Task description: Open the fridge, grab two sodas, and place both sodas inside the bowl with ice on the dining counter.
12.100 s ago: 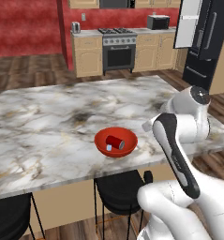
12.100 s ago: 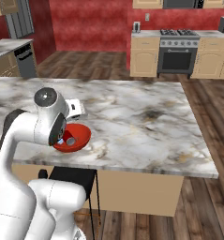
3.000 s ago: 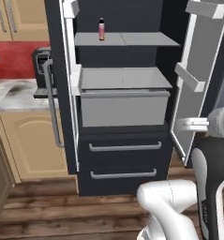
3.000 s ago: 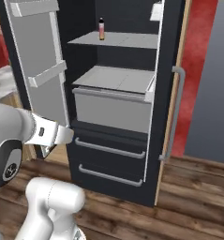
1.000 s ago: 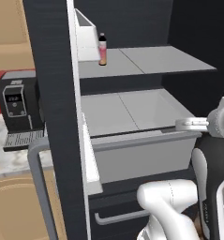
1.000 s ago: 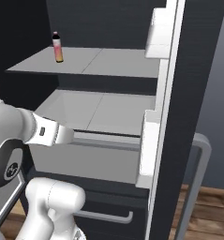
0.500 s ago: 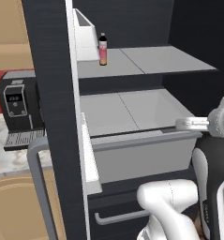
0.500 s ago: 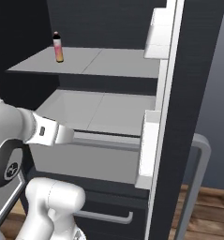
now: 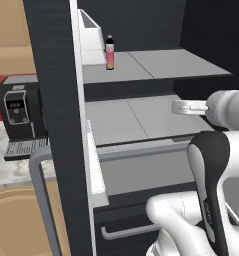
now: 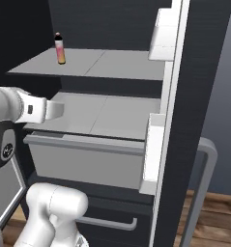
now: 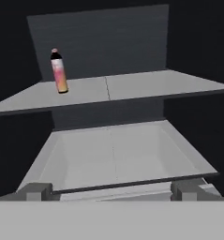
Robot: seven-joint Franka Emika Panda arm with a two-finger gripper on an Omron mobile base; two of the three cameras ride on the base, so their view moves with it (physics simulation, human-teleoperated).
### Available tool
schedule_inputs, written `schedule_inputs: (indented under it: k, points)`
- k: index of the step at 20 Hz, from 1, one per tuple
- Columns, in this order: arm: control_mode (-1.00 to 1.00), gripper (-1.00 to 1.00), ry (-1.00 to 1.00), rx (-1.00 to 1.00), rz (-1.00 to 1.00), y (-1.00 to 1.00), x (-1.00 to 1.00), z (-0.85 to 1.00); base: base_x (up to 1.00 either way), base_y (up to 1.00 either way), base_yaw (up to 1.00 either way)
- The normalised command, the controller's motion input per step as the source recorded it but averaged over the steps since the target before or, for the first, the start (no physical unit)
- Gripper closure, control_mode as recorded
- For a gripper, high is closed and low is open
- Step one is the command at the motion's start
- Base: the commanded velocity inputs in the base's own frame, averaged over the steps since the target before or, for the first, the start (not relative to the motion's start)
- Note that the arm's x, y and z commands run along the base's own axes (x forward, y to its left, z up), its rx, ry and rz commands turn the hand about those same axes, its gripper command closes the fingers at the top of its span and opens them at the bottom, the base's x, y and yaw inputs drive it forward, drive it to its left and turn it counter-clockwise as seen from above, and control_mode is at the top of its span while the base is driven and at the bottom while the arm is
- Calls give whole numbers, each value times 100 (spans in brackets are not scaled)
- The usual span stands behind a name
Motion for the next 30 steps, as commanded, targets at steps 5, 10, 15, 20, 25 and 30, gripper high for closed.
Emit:
schedule_inputs:
  k: [5,10,15,20,25,30]
  points:
    - [-100,-100,-21,0,20,8,31,50,0,0,0]
    - [-100,-100,-12,0,18,25,24,25,0,0,0]
    - [-100,-100,-1,-5,6,42,28,14,0,0,0]
    - [-100,-100,-1,-3,0,9,28,17,0,0,0]
    - [-100,-100,-4,0,0,0,27,29,0,0,0]
    - [-100,-100,-3,0,0,-1,24,29,0,0,0]
